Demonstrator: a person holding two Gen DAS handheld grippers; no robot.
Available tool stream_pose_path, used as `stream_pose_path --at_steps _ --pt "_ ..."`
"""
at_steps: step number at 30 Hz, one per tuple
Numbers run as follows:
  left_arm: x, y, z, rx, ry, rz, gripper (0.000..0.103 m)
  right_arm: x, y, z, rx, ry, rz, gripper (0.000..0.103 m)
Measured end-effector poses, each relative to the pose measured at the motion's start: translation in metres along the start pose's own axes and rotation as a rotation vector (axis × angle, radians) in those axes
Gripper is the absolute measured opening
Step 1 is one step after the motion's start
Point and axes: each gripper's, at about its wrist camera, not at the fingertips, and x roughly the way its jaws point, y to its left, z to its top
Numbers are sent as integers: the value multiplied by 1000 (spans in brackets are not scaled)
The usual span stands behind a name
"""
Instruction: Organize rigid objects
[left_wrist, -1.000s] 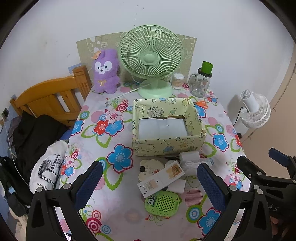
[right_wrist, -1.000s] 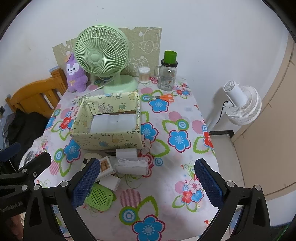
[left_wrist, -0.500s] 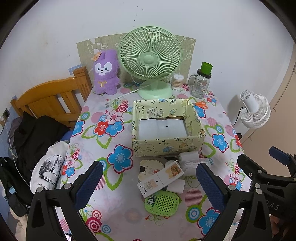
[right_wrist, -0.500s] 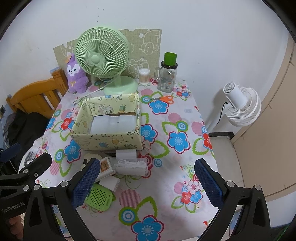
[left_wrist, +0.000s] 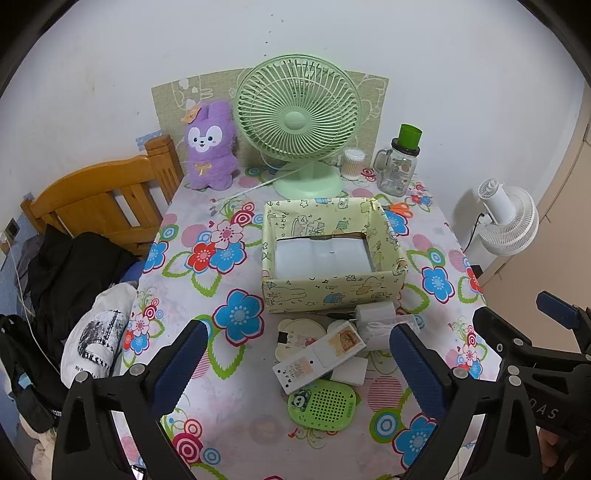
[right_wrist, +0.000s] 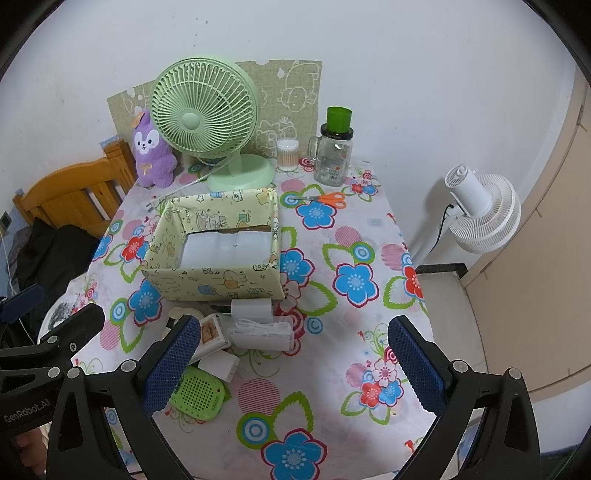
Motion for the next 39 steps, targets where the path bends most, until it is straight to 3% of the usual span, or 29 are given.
stream_pose_path --at_steps 39 --pt "4 -5 -1 40 -2 -4 98 3 -4 -1 26 13 7 102"
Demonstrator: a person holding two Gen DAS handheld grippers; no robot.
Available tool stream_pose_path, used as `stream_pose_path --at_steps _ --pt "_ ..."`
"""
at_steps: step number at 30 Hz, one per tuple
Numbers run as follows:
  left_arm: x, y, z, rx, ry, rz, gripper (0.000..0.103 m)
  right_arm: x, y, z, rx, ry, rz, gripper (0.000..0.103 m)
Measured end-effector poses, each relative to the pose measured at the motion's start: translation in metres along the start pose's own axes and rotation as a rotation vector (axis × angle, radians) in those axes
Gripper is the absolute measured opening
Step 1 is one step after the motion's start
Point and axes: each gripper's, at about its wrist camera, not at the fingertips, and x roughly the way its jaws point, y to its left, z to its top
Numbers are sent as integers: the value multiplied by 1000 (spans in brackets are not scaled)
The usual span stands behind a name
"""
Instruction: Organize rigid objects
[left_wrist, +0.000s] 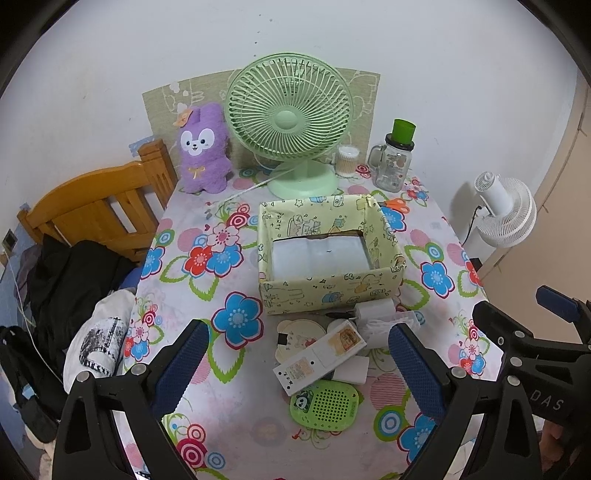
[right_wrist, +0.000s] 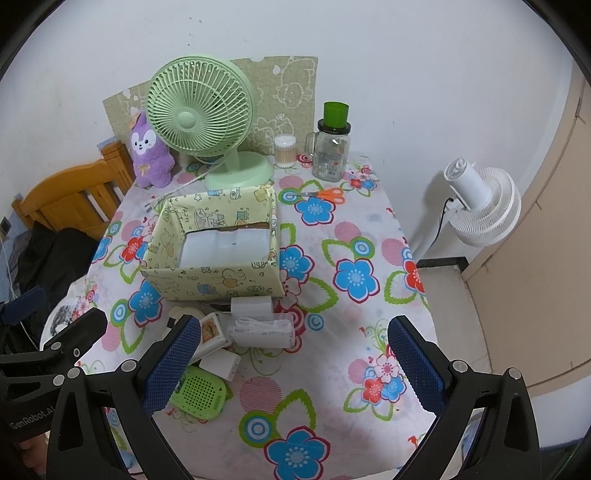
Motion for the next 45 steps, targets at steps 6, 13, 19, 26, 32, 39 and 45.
stream_pose_path --at_steps 6,13,19,26,32,39,45 --pt "5 1 3 3 9 -11 98 1 0 0 2 3 3 102" --pt "11 3 4 24 20 -22 98 9 4 6 13 18 10 102" --pt "23 6 2 44 40 -40 98 18 8 5 10 24 4 102" --pt "40 9 -3 68 72 -63 98 34 10 -2 5 57 9 102" --pt "59 12 -9 89 114 -77 98 49 12 -9 2 93 6 101" --pt "80 9 -15 139 145 -86 98 66 14 -14 1 124 -7 100" --pt "99 5 -19 196 173 -102 98 85 14 -17 14 153 -10 100"
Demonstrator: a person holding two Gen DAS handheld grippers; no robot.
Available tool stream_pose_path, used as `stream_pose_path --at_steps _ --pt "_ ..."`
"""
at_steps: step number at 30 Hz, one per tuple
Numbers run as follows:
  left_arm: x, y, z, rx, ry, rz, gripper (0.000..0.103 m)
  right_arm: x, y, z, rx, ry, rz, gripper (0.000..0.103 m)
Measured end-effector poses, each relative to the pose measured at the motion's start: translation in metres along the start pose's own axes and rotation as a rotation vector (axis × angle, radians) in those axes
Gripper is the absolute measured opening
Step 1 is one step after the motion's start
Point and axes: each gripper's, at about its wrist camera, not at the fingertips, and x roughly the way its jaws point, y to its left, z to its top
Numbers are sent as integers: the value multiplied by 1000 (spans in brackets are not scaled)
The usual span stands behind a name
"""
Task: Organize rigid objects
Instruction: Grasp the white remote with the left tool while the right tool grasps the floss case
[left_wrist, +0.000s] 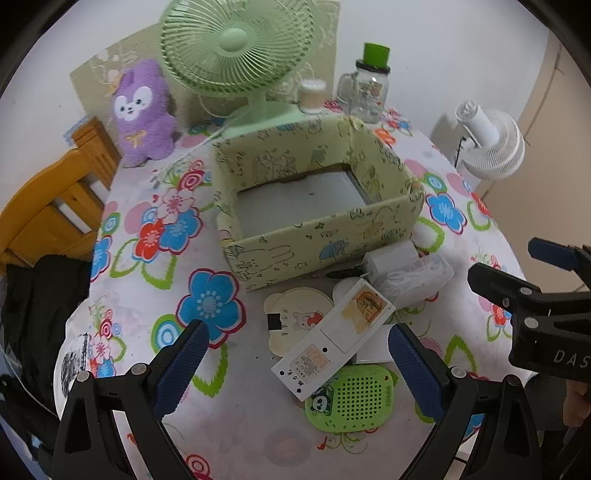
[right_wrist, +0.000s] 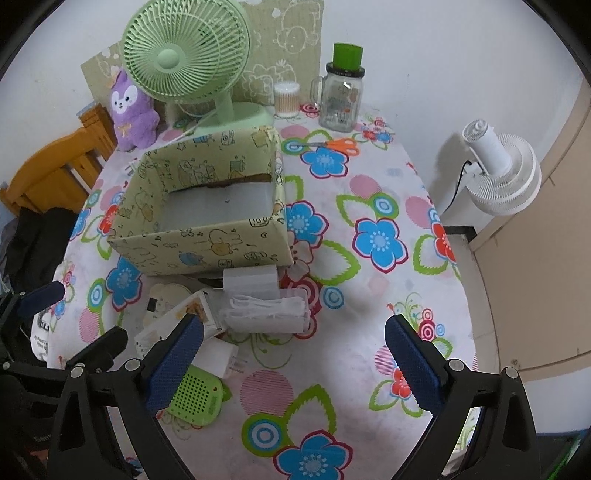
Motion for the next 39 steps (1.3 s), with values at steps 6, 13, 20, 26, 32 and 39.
stream_pose_path --at_steps 6,13,20,26,32,39 --pt "18 -5 0 38 27 -26 98 18 2 -1 10 27 -3 100" --pt "47 -14 0 72 77 -54 98 39 2 -3 27 62 -8 100" --pt "68 -18 -2 92 116 -74 96 59 2 -9 32 103 -12 100" --pt "81 -20 -8 122 141 -76 92 72 3 -12 39 129 -9 100" --pt "88 -18 -11 109 156 -151 76 82 9 -12 36 145 4 100" --pt "91 -14 -6 41 156 -225 52 94 17 -8 32 161 5 100"
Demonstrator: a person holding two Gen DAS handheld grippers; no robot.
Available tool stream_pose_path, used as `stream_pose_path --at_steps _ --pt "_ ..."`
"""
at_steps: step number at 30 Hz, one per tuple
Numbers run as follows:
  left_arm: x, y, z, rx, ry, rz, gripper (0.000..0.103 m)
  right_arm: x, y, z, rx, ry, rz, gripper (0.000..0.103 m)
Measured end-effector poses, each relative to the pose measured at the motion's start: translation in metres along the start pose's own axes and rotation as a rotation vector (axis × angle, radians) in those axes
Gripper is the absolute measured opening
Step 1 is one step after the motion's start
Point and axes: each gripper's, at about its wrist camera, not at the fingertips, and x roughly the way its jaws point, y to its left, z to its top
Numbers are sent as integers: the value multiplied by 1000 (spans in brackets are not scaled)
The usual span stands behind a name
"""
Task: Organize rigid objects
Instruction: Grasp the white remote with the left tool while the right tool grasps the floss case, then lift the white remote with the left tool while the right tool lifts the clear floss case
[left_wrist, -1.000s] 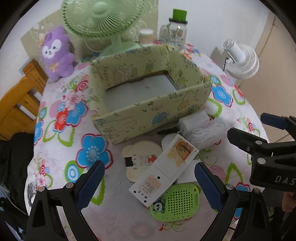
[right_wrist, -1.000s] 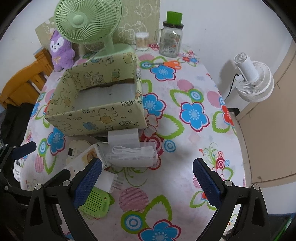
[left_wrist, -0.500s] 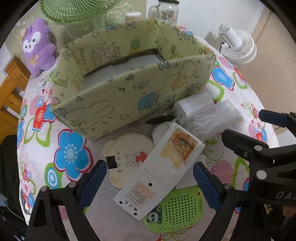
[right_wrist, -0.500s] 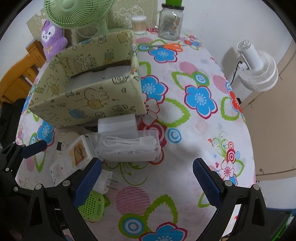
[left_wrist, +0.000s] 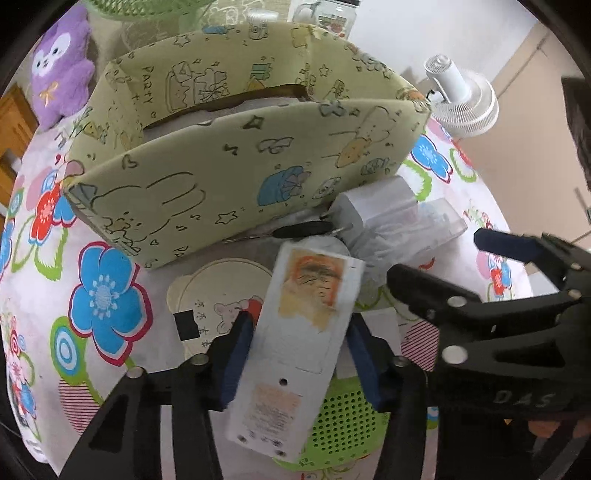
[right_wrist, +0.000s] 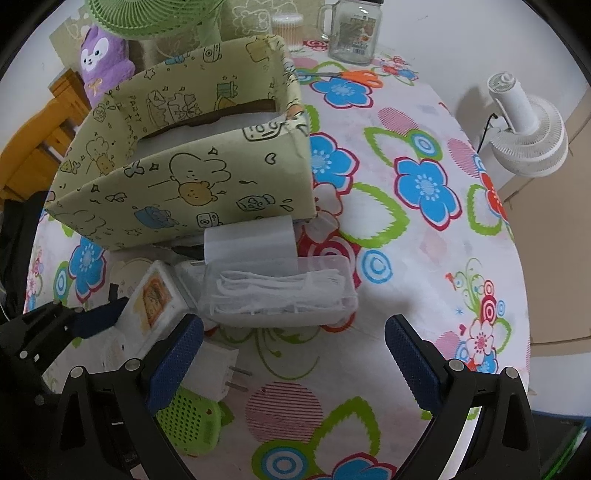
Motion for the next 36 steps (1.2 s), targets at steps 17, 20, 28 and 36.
stream_pose_path --at_steps 17,20,28,36 --pt "7 -5 -6 17 9 119 49 26 6 12 -3 2 -16 90" --pt "12 -12 -3 14 11 138 48 25 8 10 -10 -4 -17 89" --pt "8 -10 -2 -52 14 152 47 9 4 3 -18 -23 -3 89" --pt "-25 -11 -11 -83 -40 185 45 -12 -2 1 -49 -53 10 89"
